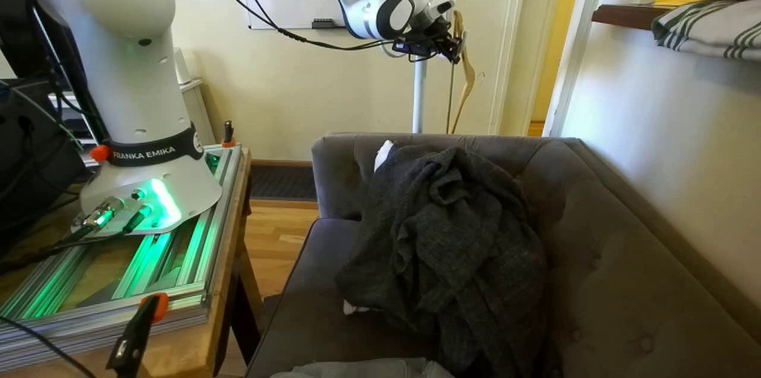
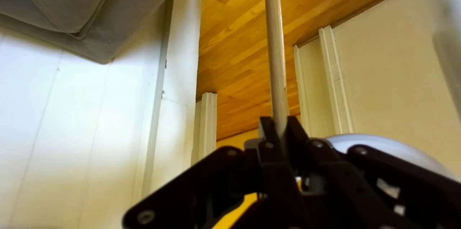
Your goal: Hang the clothing hanger higher on the coat rack
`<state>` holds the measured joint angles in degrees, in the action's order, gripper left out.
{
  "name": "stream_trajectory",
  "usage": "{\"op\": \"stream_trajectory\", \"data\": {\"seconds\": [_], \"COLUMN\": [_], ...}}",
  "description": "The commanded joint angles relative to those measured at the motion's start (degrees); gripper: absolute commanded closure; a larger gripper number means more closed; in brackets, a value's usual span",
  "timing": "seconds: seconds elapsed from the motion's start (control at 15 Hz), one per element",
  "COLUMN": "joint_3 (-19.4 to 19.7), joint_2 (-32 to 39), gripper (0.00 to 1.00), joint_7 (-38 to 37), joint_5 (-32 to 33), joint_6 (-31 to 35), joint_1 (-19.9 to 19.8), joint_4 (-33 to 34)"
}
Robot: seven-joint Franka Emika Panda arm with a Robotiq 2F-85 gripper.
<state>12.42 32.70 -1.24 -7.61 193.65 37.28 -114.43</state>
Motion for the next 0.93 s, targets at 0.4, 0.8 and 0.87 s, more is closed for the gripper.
{"op": "stream_trajectory", "data": {"seconds": [0.4,0.8,0.87], "joint_3": [11.79,17.97,18.72], "joint_2": [-0.9,-2.34,-2.47], "gripper": [0.97,0.97,0.97], "joint_7": [0.86,1.53,1.46], "joint_5": [-4.83,-10.31,-11.14], "joint_6": [11.63,16.9,17.45], "joint_1": [10.9,15.62,16.18], "joint_4": [-4.11,-6.99,-7.35]}}
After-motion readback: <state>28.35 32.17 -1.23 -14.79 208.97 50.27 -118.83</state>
